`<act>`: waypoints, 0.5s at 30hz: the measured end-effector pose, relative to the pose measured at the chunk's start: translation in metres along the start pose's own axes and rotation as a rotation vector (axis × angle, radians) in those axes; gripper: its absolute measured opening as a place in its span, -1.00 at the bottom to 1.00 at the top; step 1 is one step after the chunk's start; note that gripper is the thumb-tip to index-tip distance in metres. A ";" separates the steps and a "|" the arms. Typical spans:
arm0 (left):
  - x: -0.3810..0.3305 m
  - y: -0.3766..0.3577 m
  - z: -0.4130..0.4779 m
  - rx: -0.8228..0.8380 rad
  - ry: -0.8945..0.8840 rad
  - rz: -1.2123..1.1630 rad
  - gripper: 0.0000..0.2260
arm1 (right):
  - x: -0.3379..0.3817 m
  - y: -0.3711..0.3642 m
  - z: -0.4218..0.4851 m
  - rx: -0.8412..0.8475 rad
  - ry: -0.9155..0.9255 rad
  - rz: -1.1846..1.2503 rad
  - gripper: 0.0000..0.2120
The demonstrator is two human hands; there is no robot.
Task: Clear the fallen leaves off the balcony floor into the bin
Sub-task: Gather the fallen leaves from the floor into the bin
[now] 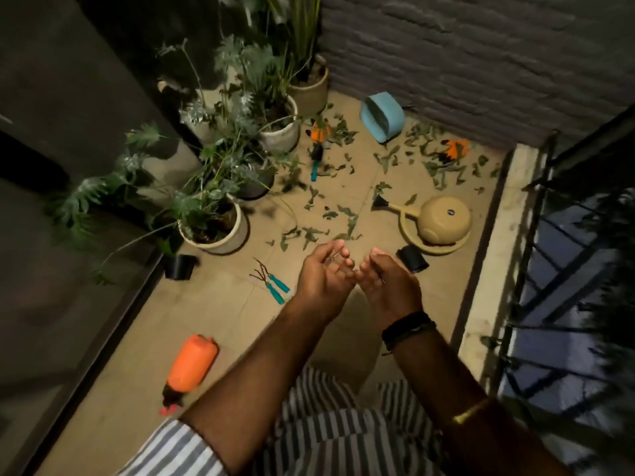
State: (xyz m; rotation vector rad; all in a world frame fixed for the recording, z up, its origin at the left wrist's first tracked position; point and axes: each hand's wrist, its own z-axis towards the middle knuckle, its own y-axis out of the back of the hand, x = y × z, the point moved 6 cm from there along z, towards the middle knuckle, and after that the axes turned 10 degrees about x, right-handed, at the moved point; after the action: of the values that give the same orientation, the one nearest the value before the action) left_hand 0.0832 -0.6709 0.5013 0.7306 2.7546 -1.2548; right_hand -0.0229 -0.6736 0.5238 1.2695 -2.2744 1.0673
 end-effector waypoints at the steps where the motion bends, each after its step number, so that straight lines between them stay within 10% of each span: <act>1: 0.007 -0.001 0.017 -0.024 -0.022 -0.019 -0.89 | 0.008 0.008 0.016 0.023 -0.028 -0.040 -0.89; 15: 0.112 0.047 0.186 -0.371 -0.149 -0.342 -0.85 | -0.002 0.139 0.217 0.109 -0.255 -0.530 -0.82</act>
State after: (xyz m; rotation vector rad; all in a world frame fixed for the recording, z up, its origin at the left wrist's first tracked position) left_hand -0.0272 -0.7329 0.3181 0.1369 2.9374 -0.7495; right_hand -0.1212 -0.7877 0.3148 2.0028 -1.8781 0.8787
